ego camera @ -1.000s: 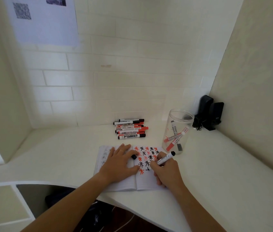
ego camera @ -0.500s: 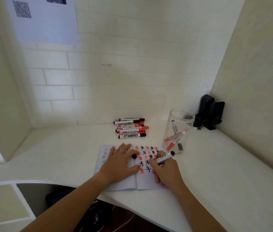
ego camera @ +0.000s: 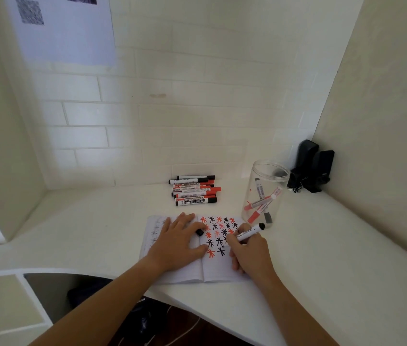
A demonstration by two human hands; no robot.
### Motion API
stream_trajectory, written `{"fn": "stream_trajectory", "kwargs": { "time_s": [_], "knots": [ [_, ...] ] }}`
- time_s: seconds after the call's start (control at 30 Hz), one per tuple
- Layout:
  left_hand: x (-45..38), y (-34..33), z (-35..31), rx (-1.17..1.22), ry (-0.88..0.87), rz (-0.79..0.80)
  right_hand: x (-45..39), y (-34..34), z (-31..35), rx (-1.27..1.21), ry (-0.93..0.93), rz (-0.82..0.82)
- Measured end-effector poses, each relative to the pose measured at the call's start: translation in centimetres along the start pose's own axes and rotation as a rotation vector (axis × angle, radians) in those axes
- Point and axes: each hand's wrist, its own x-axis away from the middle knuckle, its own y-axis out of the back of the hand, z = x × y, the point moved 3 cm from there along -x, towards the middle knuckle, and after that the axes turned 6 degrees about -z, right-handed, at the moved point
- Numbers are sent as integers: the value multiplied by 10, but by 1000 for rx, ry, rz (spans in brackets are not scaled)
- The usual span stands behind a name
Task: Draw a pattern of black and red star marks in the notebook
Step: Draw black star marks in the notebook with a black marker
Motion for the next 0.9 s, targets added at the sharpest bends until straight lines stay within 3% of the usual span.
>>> {"fn": "stream_trajectory", "kwargs": {
  "time_s": [0.43,0.67,0.9],
  "knots": [
    [2,3,-3,38,-4,-33,-1,-4,-4,-35,30,70],
    [2,9,0,204,-109,-236,-7,0,-6,-332,-17,22],
    [6,17,-6,288,-179,-267,0,-4,6,-291,144,148]
  ]
}}
